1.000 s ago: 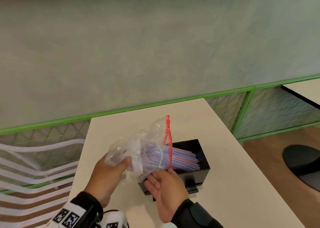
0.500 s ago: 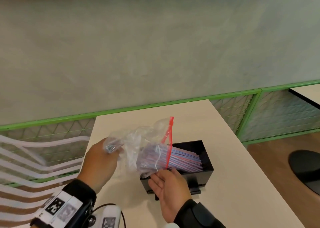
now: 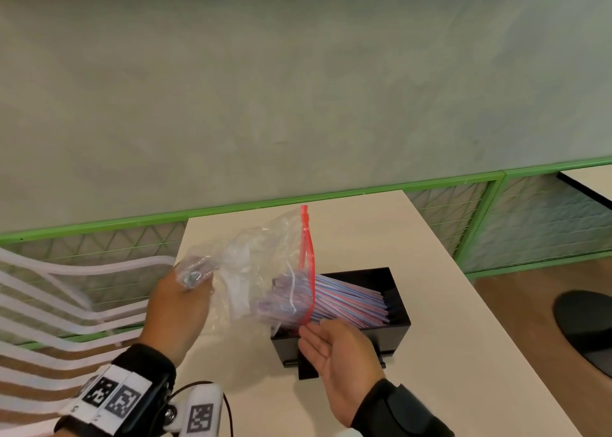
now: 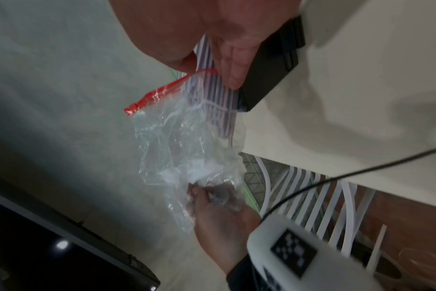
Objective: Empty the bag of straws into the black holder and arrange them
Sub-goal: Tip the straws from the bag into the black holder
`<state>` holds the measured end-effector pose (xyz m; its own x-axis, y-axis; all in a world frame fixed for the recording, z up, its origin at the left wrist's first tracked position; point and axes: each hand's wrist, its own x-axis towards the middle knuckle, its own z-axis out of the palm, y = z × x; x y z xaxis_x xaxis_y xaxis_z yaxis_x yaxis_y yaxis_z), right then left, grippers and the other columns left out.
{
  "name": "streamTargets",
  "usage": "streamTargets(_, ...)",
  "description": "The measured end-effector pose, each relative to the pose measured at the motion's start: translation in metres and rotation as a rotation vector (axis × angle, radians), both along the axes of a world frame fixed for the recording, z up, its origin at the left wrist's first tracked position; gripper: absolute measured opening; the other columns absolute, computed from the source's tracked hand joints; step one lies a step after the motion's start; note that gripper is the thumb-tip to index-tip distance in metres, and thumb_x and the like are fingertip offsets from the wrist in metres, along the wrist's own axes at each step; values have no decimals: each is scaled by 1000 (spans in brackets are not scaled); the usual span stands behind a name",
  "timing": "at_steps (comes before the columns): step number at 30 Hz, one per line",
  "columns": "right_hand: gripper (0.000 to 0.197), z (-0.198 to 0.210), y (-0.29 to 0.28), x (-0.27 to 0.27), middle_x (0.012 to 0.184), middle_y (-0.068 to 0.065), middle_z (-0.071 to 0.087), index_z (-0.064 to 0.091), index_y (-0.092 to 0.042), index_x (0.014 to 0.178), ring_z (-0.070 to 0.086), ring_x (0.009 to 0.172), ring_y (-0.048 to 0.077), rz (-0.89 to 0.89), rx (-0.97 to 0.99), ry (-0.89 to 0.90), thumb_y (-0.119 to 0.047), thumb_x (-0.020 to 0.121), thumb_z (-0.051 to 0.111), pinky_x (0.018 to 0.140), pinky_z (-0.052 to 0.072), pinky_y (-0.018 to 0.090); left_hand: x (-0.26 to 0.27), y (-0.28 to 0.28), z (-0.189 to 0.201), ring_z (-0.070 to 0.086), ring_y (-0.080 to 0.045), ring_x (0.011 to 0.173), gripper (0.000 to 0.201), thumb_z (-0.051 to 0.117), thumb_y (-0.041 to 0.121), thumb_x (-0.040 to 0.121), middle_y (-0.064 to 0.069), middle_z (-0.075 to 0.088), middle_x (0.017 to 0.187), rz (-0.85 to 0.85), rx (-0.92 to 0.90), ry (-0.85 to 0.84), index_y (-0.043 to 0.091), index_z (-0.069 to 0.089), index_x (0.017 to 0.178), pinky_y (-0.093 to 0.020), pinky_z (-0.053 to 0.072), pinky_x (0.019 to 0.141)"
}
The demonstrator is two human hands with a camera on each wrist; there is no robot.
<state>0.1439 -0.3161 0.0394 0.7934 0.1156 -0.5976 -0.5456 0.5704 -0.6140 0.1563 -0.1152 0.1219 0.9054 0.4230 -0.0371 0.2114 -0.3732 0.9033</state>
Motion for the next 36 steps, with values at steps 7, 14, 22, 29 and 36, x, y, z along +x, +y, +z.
streamTargets(7,39,0,-9,5,118,28,69,46,-3,143,70,107,37,92,-42,12,-3,104,44,91,58,42,-1,3,20,60,-21,76,29,58,14,97,-3,67,82,-6,23,-80,36,64,79,-30,42,63)
streamTargets(14,19,2,-14,9,99,28,72,66,0,107,76,75,33,291,-340,-40,-11,103,52,72,66,40,-5,2,30,66,-33,90,17,63,24,95,-6,72,87,-62,39,-125,35,67,83,-29,44,64)
streamTargets(22,17,-4,-13,9,100,29,73,69,1,102,73,75,31,360,-415,-89,-9,100,54,73,66,38,-9,1,38,64,-8,84,25,66,22,93,12,73,78,-22,21,-185,43,65,79,-23,45,67)
streamTargets(29,17,-9,-11,6,106,31,71,68,-3,101,72,73,28,341,-442,-138,-9,103,52,67,64,32,-13,17,51,63,-8,81,10,69,31,90,5,73,75,-33,79,-158,34,69,81,-26,46,68)
streamTargets(36,21,-10,-13,6,105,27,72,64,-5,111,77,85,35,362,-459,-144,2,100,47,68,65,32,-22,36,62,66,-15,80,13,72,36,87,4,74,75,28,79,-176,42,74,76,-29,48,68)
